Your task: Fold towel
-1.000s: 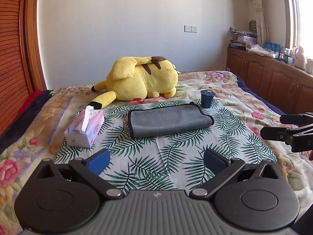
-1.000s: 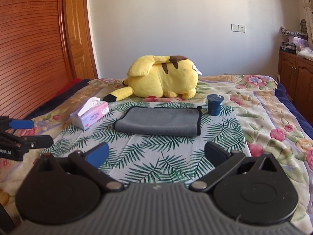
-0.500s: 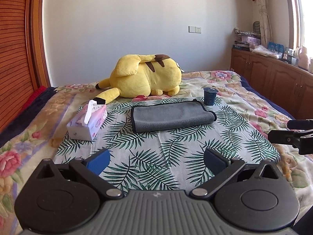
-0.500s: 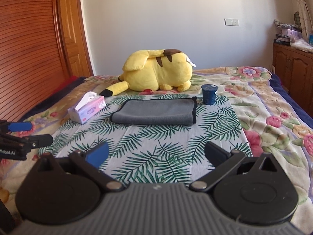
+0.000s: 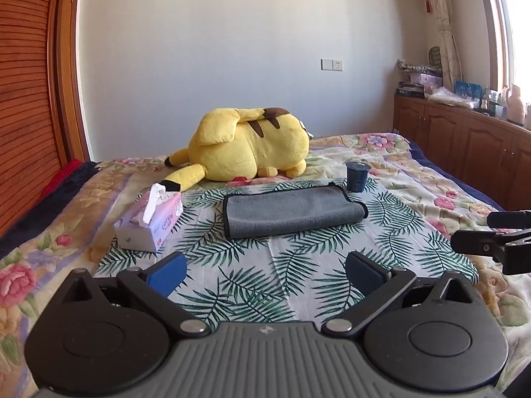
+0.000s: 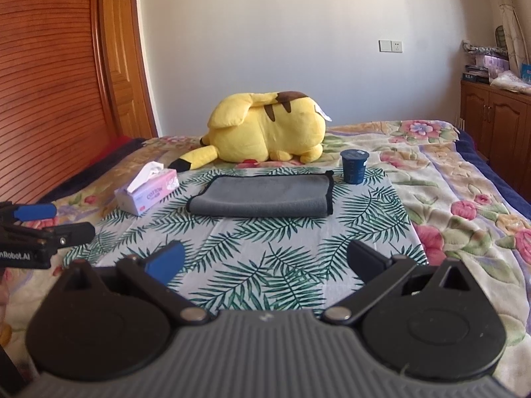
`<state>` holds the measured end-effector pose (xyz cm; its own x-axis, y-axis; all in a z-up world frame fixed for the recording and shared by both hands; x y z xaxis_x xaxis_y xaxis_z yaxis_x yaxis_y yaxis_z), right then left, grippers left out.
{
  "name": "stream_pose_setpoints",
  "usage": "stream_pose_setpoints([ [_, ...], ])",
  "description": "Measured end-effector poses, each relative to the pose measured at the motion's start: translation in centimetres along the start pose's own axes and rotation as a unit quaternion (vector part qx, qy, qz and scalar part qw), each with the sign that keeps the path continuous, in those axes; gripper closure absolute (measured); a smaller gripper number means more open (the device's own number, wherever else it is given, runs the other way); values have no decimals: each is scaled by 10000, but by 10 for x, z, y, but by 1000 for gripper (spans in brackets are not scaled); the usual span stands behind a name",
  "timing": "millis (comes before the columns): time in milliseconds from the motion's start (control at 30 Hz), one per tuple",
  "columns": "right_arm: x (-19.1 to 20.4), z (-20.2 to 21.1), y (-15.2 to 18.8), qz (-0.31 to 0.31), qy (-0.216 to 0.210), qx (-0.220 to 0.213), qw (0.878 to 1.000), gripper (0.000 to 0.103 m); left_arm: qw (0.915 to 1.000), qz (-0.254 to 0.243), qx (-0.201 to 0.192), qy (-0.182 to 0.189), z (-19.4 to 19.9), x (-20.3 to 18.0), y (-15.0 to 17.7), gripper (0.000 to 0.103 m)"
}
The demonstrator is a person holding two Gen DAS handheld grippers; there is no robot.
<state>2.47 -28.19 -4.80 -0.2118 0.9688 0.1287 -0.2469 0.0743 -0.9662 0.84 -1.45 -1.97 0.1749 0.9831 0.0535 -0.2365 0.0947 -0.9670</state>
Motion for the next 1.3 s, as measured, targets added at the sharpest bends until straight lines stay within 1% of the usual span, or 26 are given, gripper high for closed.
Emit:
stream_pose_setpoints([
  [100, 1, 2, -1, 52, 47, -124, 9999, 0, 9999, 34, -97, -109, 2, 3, -2, 19],
  [233, 1, 5, -3, 131, 103, -274, 9995, 0, 9994, -44, -216, -267, 4, 5, -3, 19],
  [600, -2, 10, -5, 127, 212, -511, 9984, 0, 9984, 1, -360, -437, 9, 12, -5, 19],
  [867, -3, 14, -7, 159, 293, -676, 9972, 0, 9975, 73, -490, -503, 12, 15, -8, 19],
  [1033, -4, 17, -9, 195, 384, -816, 9957, 0, 9971, 37, -564, -514, 14, 15, -9, 19],
  [1300, -6, 16, -8, 174, 441, -831, 9954, 0, 9970, -41, -566, -522, 14, 14, -8, 19],
])
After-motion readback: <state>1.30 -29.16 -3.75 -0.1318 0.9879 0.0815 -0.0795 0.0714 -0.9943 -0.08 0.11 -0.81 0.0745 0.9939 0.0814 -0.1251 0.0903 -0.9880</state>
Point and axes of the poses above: each gripper's, at about its wrist camera, not at the fingertips, and z roughly against the way its jaws point, x to its left, y to its underside, the point moved 2 cm from there along -z, roughly the way its jaws point, and after that the axes turned 11 degrees about -x, right-handed, at the moved point
